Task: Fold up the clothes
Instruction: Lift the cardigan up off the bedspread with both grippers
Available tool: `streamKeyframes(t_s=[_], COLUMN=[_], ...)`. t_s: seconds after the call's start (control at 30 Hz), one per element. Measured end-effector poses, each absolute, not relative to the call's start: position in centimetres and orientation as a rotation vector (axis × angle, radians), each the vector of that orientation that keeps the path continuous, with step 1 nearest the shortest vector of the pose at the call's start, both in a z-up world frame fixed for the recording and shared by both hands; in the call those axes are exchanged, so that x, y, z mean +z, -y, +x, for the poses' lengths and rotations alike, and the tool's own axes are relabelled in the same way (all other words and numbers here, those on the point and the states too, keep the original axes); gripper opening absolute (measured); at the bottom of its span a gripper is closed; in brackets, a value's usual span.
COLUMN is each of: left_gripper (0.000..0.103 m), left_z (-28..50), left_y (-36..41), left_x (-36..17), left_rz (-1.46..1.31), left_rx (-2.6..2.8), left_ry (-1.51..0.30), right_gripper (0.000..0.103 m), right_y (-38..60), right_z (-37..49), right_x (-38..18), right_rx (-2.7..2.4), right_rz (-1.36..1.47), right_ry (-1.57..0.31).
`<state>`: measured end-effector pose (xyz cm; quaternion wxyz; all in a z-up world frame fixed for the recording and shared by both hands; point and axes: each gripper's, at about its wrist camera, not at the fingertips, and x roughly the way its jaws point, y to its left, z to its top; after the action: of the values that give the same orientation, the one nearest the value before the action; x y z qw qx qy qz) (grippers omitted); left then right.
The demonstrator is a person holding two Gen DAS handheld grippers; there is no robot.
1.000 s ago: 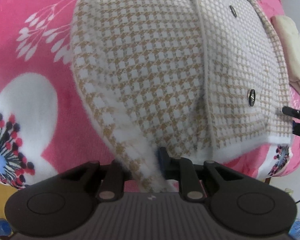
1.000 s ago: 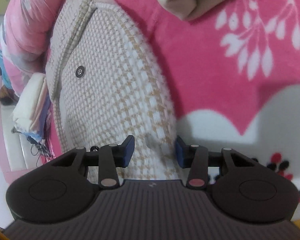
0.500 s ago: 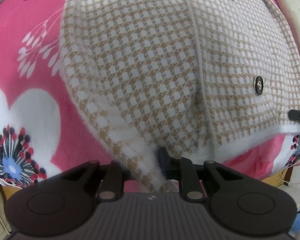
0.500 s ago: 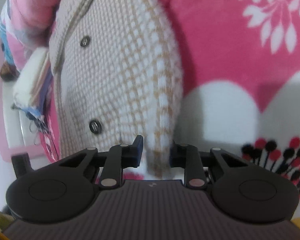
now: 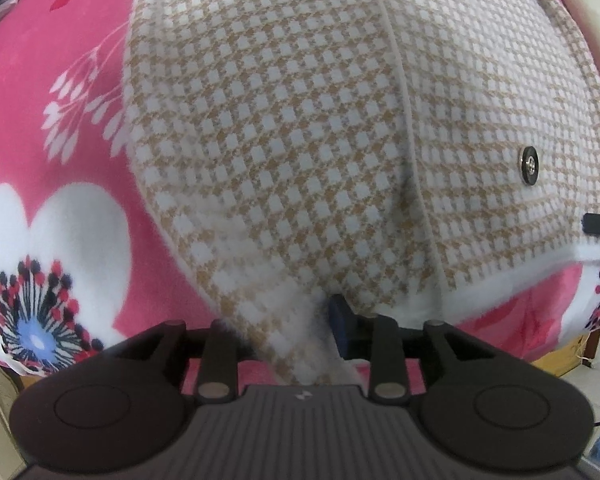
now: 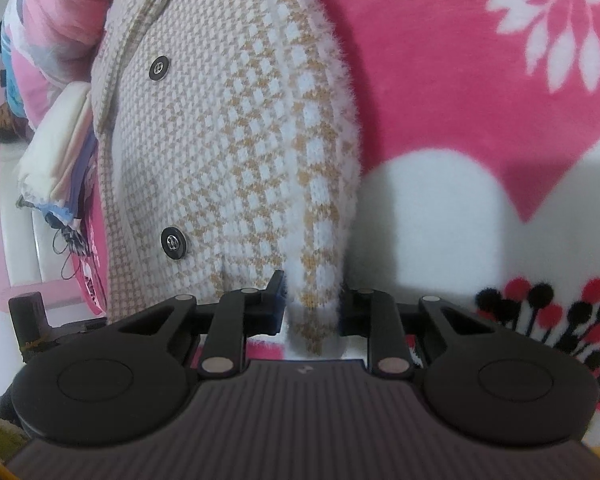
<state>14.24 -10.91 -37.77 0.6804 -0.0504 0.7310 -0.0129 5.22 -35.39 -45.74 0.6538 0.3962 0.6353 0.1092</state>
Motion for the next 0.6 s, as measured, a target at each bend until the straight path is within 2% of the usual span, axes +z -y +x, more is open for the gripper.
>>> streamKeyframes(t_s=[0.3, 0.6], left_gripper=[0.031, 0.03], left_z=[13.3, 9.8], left_y=[10.8, 7.6], left_x=[-37.7, -38.0], left_rz=[-0.108, -0.115], left_rx=[-0.031, -0.037], left_ry=[-1.627, -1.609], right_gripper=[0.02, 0.019], right_y=[35.7, 35.5], right_z=[5.2, 5.1], right_x=[-46.0, -46.2], right_rx=[0.258, 0.262], right_rz=[0.907, 0.914], right_ry=[-1.439, -1.437])
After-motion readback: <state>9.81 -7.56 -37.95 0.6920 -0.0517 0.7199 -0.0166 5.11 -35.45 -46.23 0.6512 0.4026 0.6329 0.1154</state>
